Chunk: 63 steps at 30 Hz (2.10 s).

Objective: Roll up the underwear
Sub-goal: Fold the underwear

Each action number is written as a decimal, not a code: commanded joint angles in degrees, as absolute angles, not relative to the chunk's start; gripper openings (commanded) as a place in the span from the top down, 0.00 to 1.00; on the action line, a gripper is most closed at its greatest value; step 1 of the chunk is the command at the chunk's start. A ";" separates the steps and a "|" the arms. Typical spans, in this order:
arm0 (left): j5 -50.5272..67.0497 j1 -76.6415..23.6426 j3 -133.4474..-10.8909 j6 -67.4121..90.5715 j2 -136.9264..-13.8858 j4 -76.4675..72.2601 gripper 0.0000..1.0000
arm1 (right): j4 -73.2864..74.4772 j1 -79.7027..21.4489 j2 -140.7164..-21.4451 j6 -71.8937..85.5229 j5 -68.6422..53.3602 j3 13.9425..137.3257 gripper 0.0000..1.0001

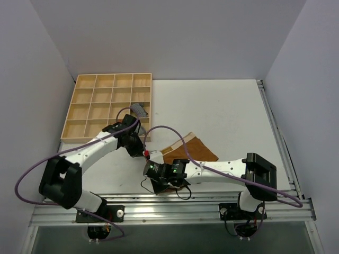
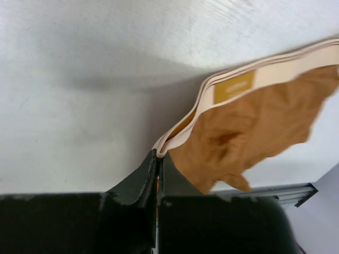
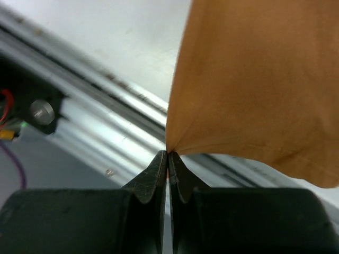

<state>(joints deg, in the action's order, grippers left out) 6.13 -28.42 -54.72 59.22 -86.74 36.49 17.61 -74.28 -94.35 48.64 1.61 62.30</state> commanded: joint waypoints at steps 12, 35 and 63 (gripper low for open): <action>3.43 -28.65 -61.16 59.85 -74.70 51.50 0.98 | 22.33 -77.61 -82.45 56.07 8.70 60.38 1.00; 5.79 -35.07 -93.77 60.47 -104.23 50.45 0.98 | 29.17 -60.56 -64.95 55.54 13.88 49.39 1.00; 17.94 -38.85 -106.16 57.06 -126.47 33.65 0.63 | 28.74 -38.07 -69.95 50.37 20.93 43.15 0.71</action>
<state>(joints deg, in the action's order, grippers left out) 17.39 -39.03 -100.88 59.68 -126.13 34.09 29.28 -40.49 -67.75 53.87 20.86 43.48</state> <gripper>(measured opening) 0.352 0.272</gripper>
